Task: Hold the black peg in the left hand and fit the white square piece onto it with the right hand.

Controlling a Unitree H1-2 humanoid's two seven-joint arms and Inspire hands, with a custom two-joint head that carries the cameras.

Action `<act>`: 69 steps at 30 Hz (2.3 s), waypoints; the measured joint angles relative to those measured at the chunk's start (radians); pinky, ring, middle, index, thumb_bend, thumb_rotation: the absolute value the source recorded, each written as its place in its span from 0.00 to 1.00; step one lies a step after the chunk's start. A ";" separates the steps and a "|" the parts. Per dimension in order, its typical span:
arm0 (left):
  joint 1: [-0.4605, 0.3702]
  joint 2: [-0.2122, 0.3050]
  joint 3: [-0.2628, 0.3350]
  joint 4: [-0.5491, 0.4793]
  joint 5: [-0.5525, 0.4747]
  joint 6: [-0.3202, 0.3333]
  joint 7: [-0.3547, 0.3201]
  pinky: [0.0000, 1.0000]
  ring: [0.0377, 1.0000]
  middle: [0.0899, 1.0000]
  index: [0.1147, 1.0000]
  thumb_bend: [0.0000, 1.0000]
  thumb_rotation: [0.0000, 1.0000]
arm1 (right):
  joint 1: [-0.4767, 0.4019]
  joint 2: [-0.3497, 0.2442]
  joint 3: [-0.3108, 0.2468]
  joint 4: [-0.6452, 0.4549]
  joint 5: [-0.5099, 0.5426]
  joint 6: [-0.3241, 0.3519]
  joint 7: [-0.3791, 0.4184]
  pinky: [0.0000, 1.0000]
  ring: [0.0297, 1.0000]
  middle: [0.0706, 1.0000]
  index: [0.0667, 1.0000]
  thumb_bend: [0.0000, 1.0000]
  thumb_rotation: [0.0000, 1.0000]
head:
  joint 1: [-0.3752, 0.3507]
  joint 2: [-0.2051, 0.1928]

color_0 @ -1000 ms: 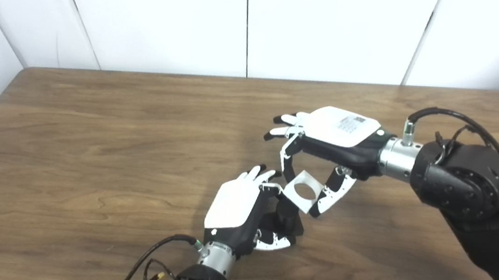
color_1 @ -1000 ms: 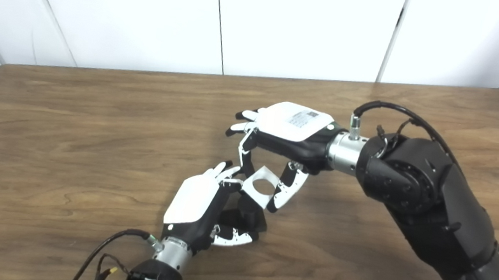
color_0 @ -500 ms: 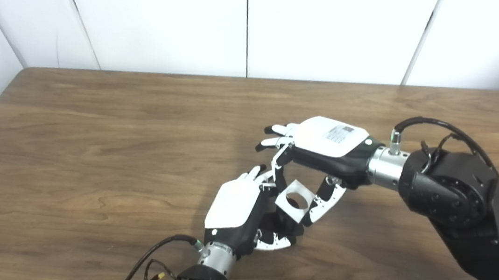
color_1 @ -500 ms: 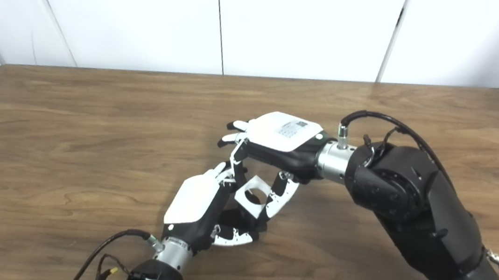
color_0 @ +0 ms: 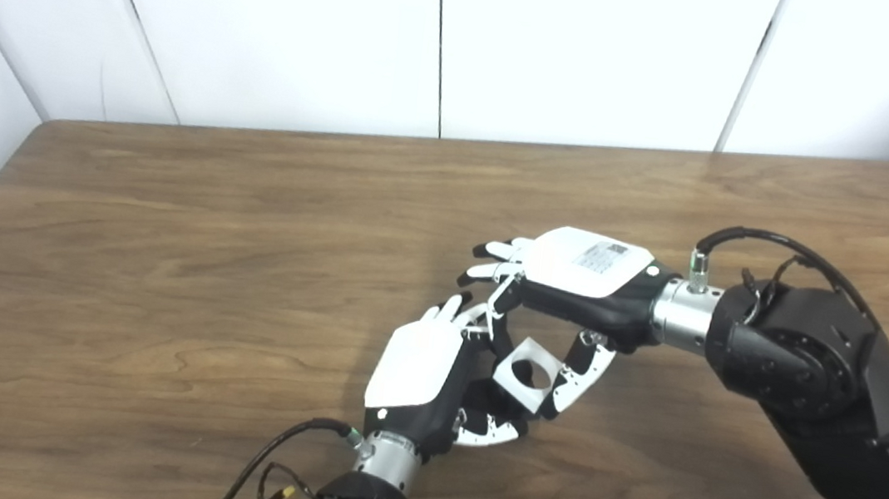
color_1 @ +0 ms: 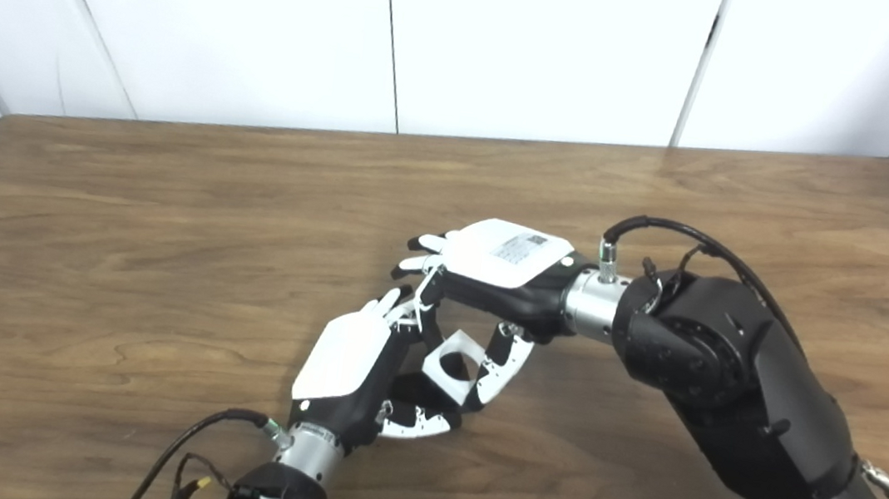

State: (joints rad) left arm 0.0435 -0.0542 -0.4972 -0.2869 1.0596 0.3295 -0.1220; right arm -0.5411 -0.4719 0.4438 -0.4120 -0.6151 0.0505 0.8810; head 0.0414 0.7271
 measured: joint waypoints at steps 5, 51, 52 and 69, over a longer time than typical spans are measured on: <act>0.000 0.000 -0.001 -0.002 0.001 0.004 -0.004 0.98 0.99 0.90 0.43 0.52 0.06 | 0.000 0.000 0.000 0.000 0.000 -0.003 0.000 0.99 1.00 0.92 0.45 0.53 0.14 | 0.000 0.000; -0.008 0.001 -0.016 0.013 0.004 0.005 0.019 0.94 0.98 0.89 0.43 0.52 0.06 | -0.008 0.029 0.002 0.047 -0.011 -0.032 -0.024 0.99 1.00 0.93 0.45 0.52 0.14 | 0.015 -0.011; -0.008 0.001 -0.016 0.013 0.004 0.005 0.019 0.94 0.98 0.89 0.43 0.52 0.06 | -0.008 0.029 0.002 0.048 -0.011 -0.032 -0.024 0.99 1.00 0.93 0.46 0.52 0.14 | 0.015 -0.011; -0.010 -0.002 -0.019 0.015 0.004 0.007 0.018 0.95 0.99 0.89 0.43 0.52 0.06 | -0.008 0.029 0.002 0.048 -0.013 -0.032 -0.024 0.98 1.00 0.93 0.46 0.52 0.15 | 0.025 -0.009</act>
State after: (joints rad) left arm 0.0338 -0.0558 -0.5163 -0.2720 1.0635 0.3368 -0.1042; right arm -0.5492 -0.4433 0.4462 -0.3641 -0.6286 0.0187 0.8574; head 0.0660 0.7179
